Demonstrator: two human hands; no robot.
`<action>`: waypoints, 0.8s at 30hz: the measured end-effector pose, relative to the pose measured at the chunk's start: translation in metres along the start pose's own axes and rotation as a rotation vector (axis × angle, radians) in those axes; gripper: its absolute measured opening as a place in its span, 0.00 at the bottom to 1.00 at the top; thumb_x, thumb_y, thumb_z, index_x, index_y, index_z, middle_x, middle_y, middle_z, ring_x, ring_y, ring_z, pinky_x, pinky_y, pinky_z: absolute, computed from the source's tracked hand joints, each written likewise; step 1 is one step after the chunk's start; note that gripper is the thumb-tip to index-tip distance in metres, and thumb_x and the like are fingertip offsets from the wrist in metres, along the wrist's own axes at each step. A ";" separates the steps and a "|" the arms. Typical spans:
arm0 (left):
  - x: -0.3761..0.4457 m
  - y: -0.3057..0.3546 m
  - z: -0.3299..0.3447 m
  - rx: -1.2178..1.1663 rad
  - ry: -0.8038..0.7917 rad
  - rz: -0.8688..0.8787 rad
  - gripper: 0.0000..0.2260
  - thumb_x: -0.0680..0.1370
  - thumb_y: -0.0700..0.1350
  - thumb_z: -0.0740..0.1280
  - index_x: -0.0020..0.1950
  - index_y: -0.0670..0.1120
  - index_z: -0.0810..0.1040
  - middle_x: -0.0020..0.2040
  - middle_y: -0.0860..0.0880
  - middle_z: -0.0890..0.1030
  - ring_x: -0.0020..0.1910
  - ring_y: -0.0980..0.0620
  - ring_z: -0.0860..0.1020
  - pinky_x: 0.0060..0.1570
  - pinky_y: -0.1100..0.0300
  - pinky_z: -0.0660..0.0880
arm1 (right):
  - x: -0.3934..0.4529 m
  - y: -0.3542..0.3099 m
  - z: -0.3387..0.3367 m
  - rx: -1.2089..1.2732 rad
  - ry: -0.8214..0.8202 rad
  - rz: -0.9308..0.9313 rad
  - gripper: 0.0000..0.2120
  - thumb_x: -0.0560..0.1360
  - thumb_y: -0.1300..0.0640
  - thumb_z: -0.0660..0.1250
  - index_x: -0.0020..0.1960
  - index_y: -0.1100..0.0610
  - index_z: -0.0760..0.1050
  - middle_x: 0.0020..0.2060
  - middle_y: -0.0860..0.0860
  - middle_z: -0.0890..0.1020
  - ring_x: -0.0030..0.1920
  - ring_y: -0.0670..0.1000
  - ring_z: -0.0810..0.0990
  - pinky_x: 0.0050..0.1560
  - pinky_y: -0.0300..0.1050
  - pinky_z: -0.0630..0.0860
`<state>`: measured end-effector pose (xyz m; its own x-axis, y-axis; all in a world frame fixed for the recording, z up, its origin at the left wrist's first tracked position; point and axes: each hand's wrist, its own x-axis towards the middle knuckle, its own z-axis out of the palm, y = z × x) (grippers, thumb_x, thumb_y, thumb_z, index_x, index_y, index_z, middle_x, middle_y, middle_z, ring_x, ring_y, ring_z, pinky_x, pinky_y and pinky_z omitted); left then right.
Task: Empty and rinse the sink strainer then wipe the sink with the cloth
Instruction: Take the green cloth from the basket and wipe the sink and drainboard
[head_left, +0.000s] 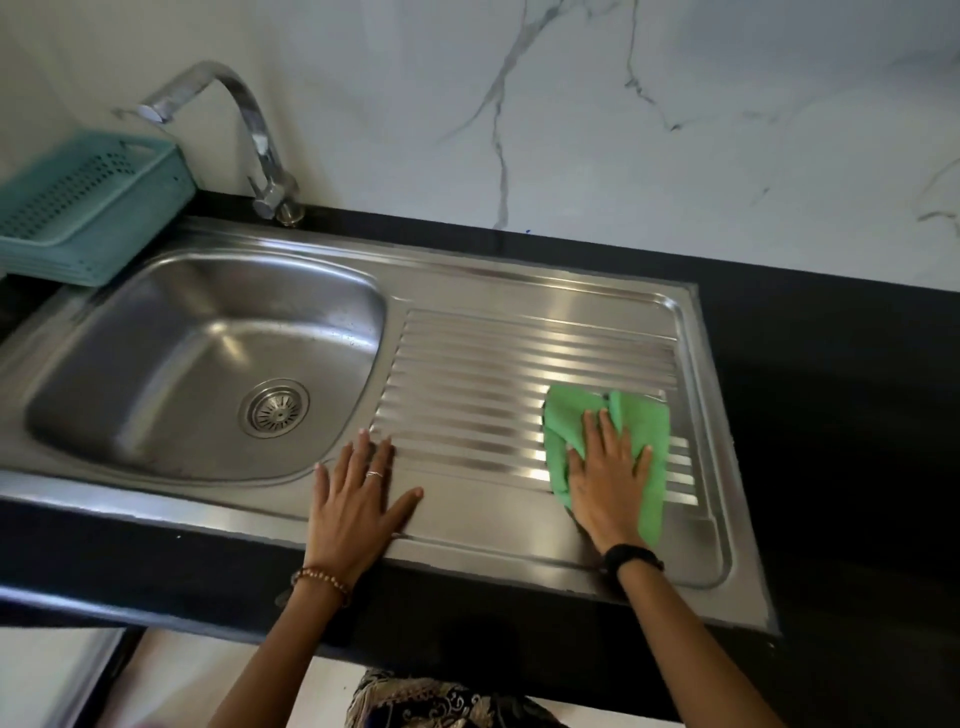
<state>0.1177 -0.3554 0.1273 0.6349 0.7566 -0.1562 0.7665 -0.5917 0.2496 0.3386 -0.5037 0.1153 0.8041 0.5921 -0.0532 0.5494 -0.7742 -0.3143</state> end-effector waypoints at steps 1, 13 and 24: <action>0.000 -0.002 -0.001 0.020 -0.008 -0.043 0.54 0.57 0.76 0.24 0.76 0.48 0.47 0.78 0.43 0.48 0.77 0.45 0.48 0.74 0.46 0.44 | 0.001 -0.013 0.004 -0.002 -0.017 -0.040 0.25 0.80 0.50 0.52 0.76 0.51 0.53 0.77 0.49 0.54 0.77 0.54 0.51 0.74 0.62 0.42; 0.006 -0.008 0.012 0.086 -0.010 -0.116 0.44 0.72 0.70 0.48 0.74 0.42 0.37 0.77 0.39 0.40 0.76 0.43 0.40 0.73 0.48 0.37 | 0.030 -0.197 0.065 -0.118 -0.283 -0.760 0.24 0.79 0.49 0.53 0.74 0.53 0.57 0.76 0.50 0.57 0.77 0.55 0.49 0.72 0.66 0.41; -0.008 0.025 0.020 0.097 -0.086 0.141 0.38 0.70 0.72 0.43 0.70 0.54 0.30 0.71 0.51 0.30 0.73 0.47 0.34 0.72 0.42 0.39 | 0.024 -0.089 0.035 -0.047 -0.219 -0.754 0.26 0.80 0.49 0.53 0.76 0.49 0.51 0.77 0.46 0.54 0.77 0.51 0.51 0.75 0.58 0.38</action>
<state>0.1335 -0.3822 0.1158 0.7396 0.6401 -0.2081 0.6723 -0.7175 0.1822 0.3004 -0.4128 0.1090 0.1499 0.9883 -0.0291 0.9419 -0.1516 -0.2998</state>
